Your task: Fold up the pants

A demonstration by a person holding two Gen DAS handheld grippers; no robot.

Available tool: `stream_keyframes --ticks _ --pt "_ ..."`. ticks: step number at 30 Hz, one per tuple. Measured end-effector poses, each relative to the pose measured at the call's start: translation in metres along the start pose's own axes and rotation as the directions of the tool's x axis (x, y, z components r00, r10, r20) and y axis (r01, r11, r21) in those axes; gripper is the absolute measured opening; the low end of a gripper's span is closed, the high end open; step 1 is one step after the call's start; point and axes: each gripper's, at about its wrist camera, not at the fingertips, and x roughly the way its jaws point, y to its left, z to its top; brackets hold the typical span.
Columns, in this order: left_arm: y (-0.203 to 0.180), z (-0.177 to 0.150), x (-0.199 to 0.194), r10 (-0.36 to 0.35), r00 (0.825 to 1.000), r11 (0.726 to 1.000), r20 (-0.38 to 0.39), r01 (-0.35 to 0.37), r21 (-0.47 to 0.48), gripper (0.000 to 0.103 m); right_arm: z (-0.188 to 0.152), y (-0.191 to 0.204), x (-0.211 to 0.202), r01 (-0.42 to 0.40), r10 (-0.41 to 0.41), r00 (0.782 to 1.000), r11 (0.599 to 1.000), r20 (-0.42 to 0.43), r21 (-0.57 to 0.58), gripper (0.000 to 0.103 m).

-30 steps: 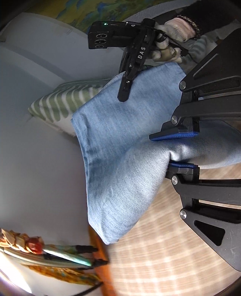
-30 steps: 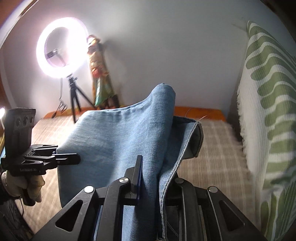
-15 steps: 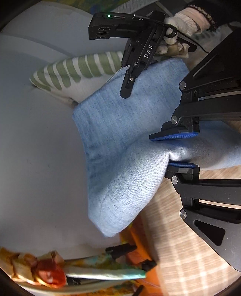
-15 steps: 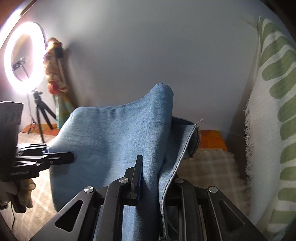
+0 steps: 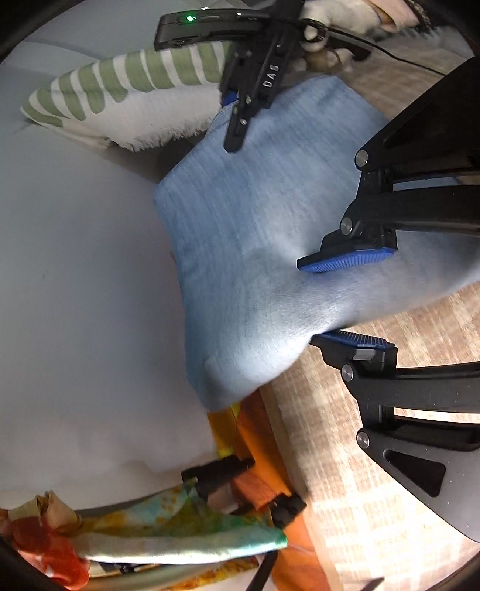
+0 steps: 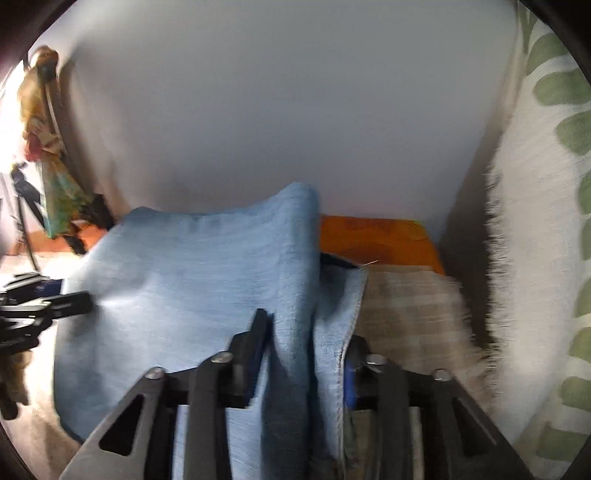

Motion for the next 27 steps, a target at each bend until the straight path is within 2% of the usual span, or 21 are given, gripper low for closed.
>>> stream_keyframes --ticks 2,6,8,12,14,17,21,27 --pt "0.001 -0.002 -0.004 0.012 1.000 1.000 -0.003 -0.012 0.003 0.030 -0.002 -0.002 -0.005 0.067 -0.067 0.998 0.998 0.003 0.004 0.049" --pt "0.005 -0.004 -0.019 0.030 0.999 1.000 0.015 -0.030 -0.004 0.033 -0.003 -0.004 -0.022 0.059 -0.060 0.998 0.997 0.022 0.043 0.060" --pt "0.004 -0.005 -0.028 0.028 0.999 1.000 0.027 -0.028 -0.009 0.046 -0.005 -0.002 -0.031 0.073 -0.075 0.997 0.997 0.034 0.040 0.065" --pt "-0.003 -0.005 -0.044 0.008 0.999 1.000 0.052 -0.007 -0.004 0.049 -0.008 0.000 -0.050 0.078 -0.080 0.996 0.995 0.037 0.057 0.068" --pt "-0.005 -0.008 -0.057 0.000 0.998 1.000 0.062 0.000 0.003 0.054 -0.008 0.004 -0.062 0.080 -0.083 0.996 0.995 0.040 0.062 0.073" --pt "-0.007 -0.018 -0.079 -0.013 0.997 1.000 0.078 0.012 0.015 0.055 -0.012 0.013 -0.083 0.088 -0.091 0.995 0.994 0.051 0.062 0.080" --pt "-0.015 -0.029 -0.107 -0.033 0.995 0.999 0.098 0.031 0.025 0.058 -0.018 0.026 -0.117 0.089 -0.094 0.993 0.993 0.072 0.078 0.084" --pt "-0.015 -0.051 -0.158 -0.039 0.988 0.998 0.147 0.033 0.046 0.071 -0.031 0.059 -0.171 0.081 -0.090 0.989 0.993 0.115 0.081 0.093"
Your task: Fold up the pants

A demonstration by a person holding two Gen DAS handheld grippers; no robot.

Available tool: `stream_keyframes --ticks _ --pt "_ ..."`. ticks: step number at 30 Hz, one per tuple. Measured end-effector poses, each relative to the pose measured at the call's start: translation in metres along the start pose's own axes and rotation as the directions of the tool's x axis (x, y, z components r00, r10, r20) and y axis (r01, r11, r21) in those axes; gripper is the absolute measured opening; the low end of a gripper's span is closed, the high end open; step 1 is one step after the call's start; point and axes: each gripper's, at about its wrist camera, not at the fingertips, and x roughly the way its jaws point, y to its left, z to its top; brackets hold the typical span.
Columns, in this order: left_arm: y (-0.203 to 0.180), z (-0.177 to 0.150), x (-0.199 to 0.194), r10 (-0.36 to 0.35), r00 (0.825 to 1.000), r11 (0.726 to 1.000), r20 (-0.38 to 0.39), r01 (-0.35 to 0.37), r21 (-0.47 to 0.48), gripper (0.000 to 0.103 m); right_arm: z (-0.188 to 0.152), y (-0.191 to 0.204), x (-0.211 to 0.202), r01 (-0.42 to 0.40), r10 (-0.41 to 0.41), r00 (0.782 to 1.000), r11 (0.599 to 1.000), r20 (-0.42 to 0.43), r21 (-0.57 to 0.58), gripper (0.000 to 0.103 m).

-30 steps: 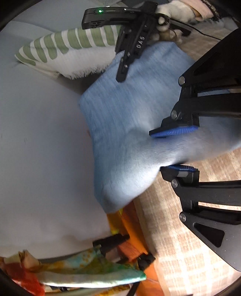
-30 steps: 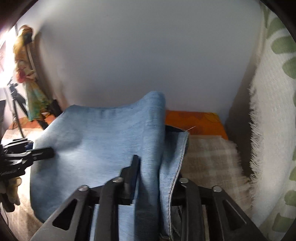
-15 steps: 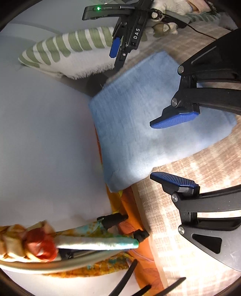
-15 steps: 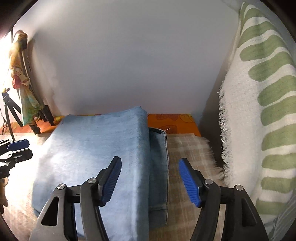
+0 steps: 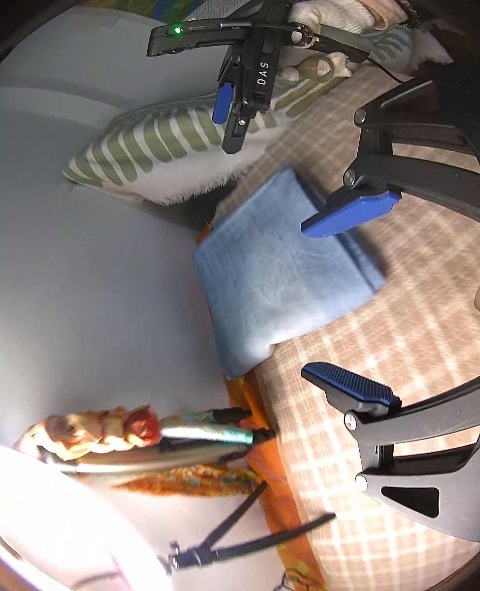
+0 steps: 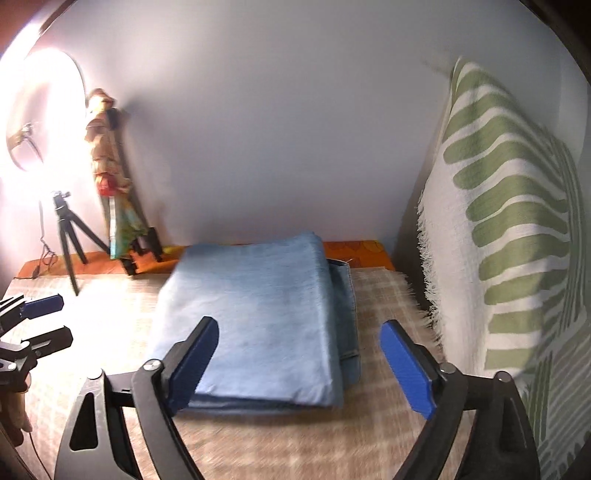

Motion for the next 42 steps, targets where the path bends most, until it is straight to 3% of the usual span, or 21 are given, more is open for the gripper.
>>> stream_keyframes --ticks 11,22,32,42 --pt "0.000 -0.038 -0.094 0.029 0.997 0.999 0.073 -0.031 0.026 0.078 -0.031 0.063 -0.082 -0.024 0.025 0.999 1.000 0.040 -0.021 0.101" --pt "-0.005 -0.088 -0.170 0.034 0.989 0.998 0.147 -0.041 0.047 0.081 -0.089 0.114 -0.146 -0.031 0.030 0.996 0.999 0.085 0.011 0.103" --pt "-0.005 -0.134 -0.191 0.062 0.984 0.995 0.167 -0.075 0.069 0.081 -0.136 0.143 -0.164 0.042 -0.047 0.994 0.998 0.097 0.051 0.103" --pt "0.006 -0.153 -0.183 0.123 0.977 0.990 0.175 -0.133 0.043 0.082 -0.153 0.152 -0.155 0.092 -0.101 0.990 0.992 0.095 0.090 0.103"
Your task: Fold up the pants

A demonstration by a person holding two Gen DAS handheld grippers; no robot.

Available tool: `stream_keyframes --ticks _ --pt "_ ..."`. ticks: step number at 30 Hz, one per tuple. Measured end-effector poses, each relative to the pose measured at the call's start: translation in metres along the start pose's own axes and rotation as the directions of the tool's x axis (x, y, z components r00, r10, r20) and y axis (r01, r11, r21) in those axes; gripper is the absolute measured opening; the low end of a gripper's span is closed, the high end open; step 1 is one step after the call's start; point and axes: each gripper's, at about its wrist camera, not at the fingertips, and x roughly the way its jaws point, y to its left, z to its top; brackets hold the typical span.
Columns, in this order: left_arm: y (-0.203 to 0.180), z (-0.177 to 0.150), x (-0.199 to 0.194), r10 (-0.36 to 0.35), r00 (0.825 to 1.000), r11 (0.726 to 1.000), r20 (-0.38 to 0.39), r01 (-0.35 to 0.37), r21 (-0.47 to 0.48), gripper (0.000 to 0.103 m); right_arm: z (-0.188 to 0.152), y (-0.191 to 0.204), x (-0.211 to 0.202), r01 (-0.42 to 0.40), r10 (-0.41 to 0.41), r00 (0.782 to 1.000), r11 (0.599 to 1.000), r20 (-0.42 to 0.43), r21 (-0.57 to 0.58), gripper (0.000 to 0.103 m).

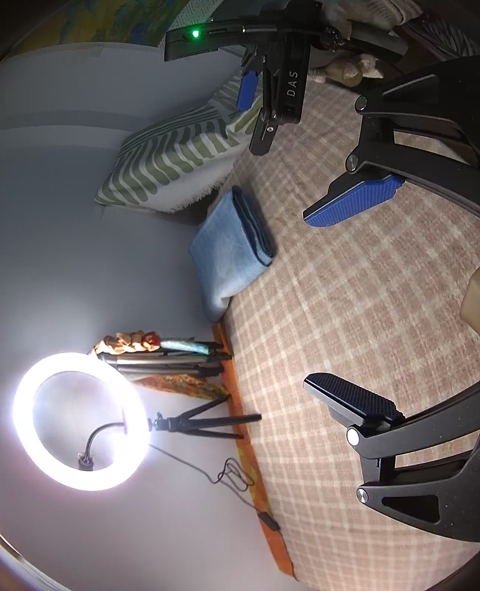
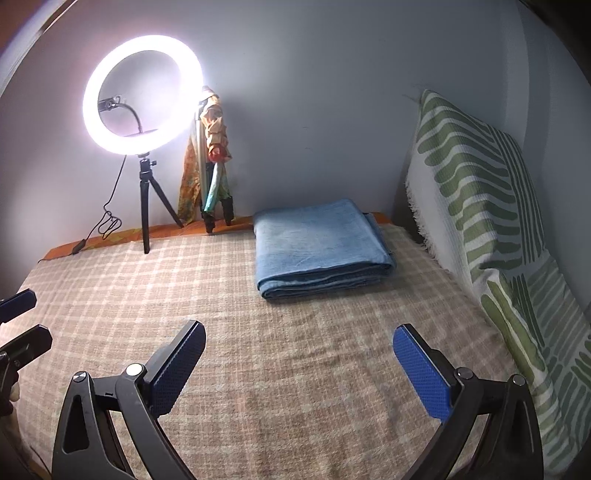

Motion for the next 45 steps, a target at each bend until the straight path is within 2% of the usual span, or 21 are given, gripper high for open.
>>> stream_keyframes --ticks 3,8,9,17,27,45 --pt "-0.001 0.000 -0.006 0.035 0.999 0.999 0.036 -0.036 0.014 0.083 -0.002 0.001 0.002 0.012 -0.012 1.000 1.000 0.009 0.007 0.103" --pt "-0.002 -0.002 -0.016 0.067 0.995 0.997 0.076 -0.070 0.038 0.101 -0.003 0.004 0.003 0.012 -0.012 1.000 1.000 0.021 -0.004 0.103" --pt "-0.003 -0.003 -0.018 0.075 0.993 0.996 0.086 -0.079 0.043 0.102 -0.002 0.004 0.002 0.011 -0.011 1.000 1.000 0.024 -0.005 0.103" --pt "-0.004 -0.004 -0.023 0.092 0.990 0.995 0.103 -0.096 0.030 0.102 -0.003 0.004 0.002 -0.002 0.001 0.999 1.000 0.034 0.013 0.103" --pt "-0.001 -0.006 -0.022 0.078 0.994 0.997 0.076 -0.077 -0.004 0.102 -0.004 0.001 0.002 0.002 -0.004 0.999 0.999 0.045 0.034 0.103" --pt "0.003 -0.009 -0.023 0.071 0.996 0.998 0.062 -0.070 -0.007 0.102 -0.005 0.008 0.004 -0.006 0.005 0.999 1.000 0.043 0.022 0.103"
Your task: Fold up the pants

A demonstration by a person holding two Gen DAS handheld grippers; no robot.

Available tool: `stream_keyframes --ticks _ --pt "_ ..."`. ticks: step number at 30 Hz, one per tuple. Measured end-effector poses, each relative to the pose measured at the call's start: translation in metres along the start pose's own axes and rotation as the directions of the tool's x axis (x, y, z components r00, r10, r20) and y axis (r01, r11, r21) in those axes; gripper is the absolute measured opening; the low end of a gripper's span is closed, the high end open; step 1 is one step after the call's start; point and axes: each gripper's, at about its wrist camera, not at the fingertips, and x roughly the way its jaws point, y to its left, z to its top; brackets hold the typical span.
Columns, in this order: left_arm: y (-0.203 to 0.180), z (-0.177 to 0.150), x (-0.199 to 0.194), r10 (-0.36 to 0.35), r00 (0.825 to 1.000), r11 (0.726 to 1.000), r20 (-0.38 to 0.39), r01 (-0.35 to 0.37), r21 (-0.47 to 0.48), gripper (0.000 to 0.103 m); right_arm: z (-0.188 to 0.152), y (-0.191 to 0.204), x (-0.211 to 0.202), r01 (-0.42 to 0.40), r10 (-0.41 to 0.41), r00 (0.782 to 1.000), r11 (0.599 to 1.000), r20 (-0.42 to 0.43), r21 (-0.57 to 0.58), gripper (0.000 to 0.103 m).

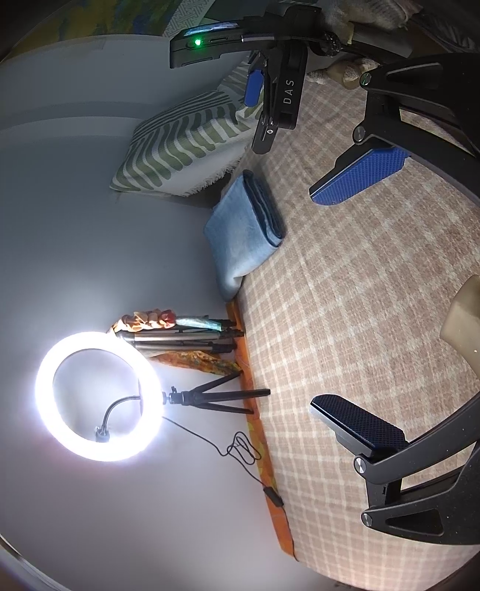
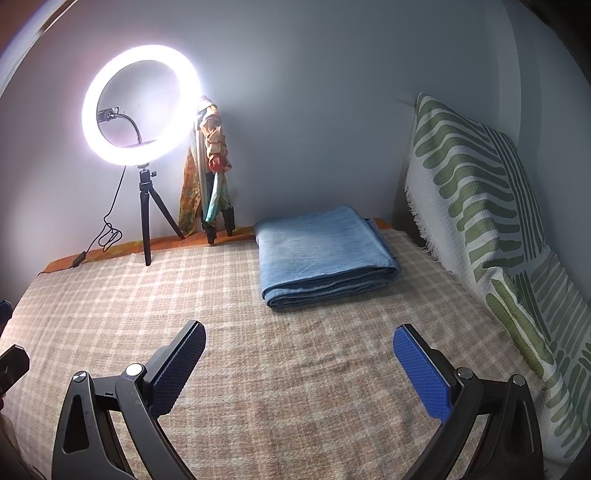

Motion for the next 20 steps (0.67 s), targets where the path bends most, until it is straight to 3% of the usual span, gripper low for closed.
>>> stream_keyframes --ticks 20 --pt "-0.0002 -0.0018 -0.0039 0.009 1.000 1.000 0.004 -0.010 0.023 0.102 -0.0030 0.0064 -0.0009 -0.009 0.009 1.000 1.000 -0.009 -0.009 0.103"
